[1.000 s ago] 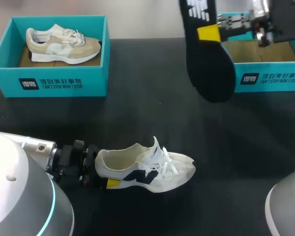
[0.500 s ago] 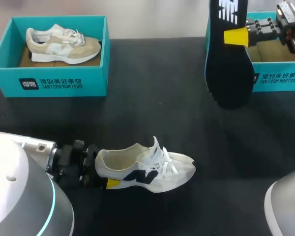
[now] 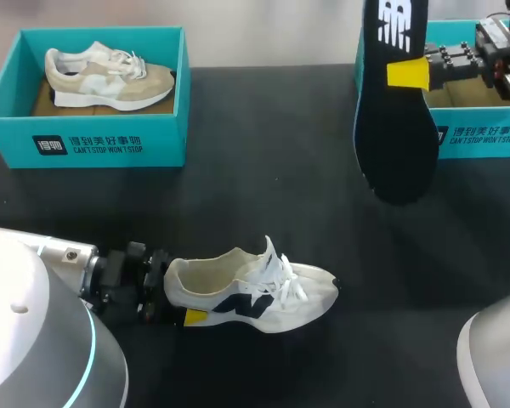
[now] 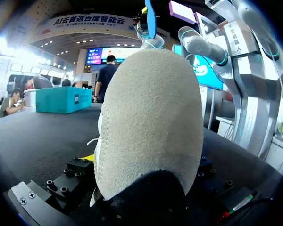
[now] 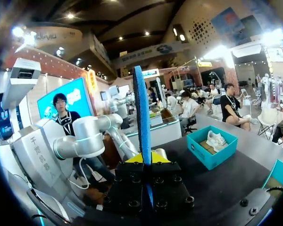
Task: Take the shoe out of the shoebox, open the shoe tongue, remove and reinsert the insole, then place the shoe into the shoebox
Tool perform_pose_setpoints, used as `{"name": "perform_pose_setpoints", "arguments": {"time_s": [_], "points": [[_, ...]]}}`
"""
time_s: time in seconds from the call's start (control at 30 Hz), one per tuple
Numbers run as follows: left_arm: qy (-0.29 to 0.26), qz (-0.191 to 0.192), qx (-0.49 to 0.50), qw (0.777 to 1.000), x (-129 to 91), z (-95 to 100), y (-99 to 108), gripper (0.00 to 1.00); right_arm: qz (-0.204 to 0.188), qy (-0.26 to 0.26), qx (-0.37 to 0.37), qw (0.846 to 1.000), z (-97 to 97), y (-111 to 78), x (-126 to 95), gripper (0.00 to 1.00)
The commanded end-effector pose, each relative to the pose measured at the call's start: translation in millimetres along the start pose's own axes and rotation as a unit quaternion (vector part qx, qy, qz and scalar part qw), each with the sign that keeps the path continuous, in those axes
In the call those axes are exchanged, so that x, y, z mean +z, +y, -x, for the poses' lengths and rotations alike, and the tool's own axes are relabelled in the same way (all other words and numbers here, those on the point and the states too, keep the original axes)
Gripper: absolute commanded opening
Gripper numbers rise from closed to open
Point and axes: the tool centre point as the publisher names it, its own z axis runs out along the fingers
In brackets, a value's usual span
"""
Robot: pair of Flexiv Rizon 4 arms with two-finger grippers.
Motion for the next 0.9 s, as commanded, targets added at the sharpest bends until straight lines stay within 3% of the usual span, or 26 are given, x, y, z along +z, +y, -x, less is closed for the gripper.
{"name": "perform_pose_setpoints", "arguments": {"time_s": [0.03,0.43,0.87,0.9], "points": [[0.000,0.000,0.000,1.000,0,1.0,2,0.00,0.021,0.011,0.014,1.000,-1.8,-10.0,-1,0.00],[0.000,0.000,0.000,1.000,0,1.0,2,0.00,0.036,0.017,0.080,0.996,-2.7,-30.4,4,0.00],[0.008,0.003,0.012,1.000,0,-1.0,2,0.00,0.035,0.010,0.087,0.996,-4.1,-31.5,4,0.00],[0.011,0.005,0.015,1.000,0,-1.2,2,0.17,0.035,0.010,0.087,0.996,-4.1,-31.5,4,0.00]]}}
